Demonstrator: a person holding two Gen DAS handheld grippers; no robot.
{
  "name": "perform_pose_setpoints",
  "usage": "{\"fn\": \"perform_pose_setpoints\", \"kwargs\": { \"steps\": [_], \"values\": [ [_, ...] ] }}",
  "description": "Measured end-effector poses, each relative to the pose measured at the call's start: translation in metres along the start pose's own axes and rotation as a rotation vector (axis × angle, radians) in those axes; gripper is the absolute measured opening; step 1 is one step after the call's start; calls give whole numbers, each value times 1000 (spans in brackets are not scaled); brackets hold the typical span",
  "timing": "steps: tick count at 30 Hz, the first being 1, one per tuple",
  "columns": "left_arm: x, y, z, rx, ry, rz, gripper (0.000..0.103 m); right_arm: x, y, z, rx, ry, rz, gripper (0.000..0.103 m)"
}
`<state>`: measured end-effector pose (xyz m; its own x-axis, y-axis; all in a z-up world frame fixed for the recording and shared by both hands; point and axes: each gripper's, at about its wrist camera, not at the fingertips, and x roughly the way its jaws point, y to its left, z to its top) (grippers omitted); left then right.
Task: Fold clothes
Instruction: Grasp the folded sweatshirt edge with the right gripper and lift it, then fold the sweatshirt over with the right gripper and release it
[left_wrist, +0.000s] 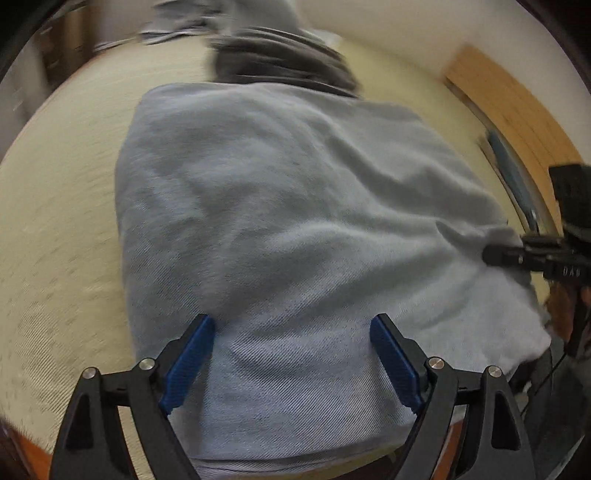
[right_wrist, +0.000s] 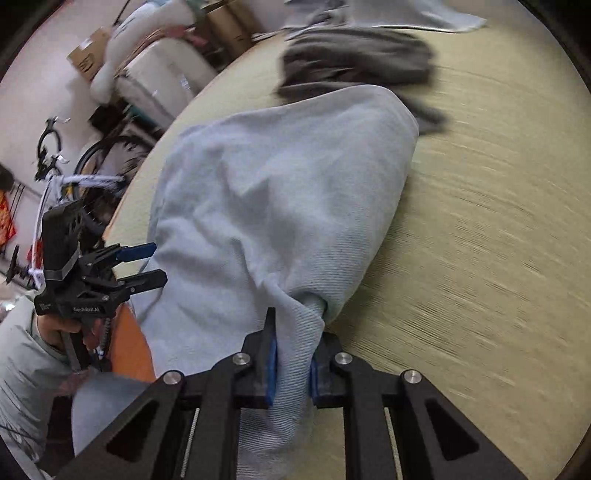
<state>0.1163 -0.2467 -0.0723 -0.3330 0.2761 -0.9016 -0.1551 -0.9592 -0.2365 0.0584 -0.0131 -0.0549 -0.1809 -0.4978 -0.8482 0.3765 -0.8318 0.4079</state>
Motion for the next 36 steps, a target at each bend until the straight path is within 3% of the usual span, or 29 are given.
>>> {"fn": "perform_pose_setpoints", "kwargs": {
  "steps": [5, 10, 16, 20, 24, 29, 30, 31, 33, 36],
  "values": [
    [31, -74, 36, 139, 116, 5, 89, -44, -64, -26, 78, -34, -39, 12],
    [54, -128, 62, 173, 176, 29, 89, -77, -116, -46, 153, -79, -53, 12],
    [75, -195, 81, 188, 171, 67, 89, -118, -170, -68, 218, -120, -80, 13],
    [76, -211, 87, 145, 130, 143, 90, -124, -177, -75, 227, -114, -57, 14],
    [54, -213, 92, 93, 64, 154, 90, -126, -189, -82, 205, -94, -41, 19],
    [10, -251, 88, 107, -66, 111, 90, -135, -192, -86, 177, -80, -81, 32],
    [11, -270, 83, 125, -81, 108, 90, -139, -194, -87, 184, -87, -83, 44],
    [12, -291, 80, 145, -92, 104, 90, -146, -197, -87, 195, -114, -74, 54],
    [8, -329, 71, 219, -105, 93, 90, -165, -204, -90, 220, -186, -58, 58],
    [21, -368, 34, 346, -100, 86, 90, -187, -214, -95, 276, -275, -50, 69]
  ]
}}
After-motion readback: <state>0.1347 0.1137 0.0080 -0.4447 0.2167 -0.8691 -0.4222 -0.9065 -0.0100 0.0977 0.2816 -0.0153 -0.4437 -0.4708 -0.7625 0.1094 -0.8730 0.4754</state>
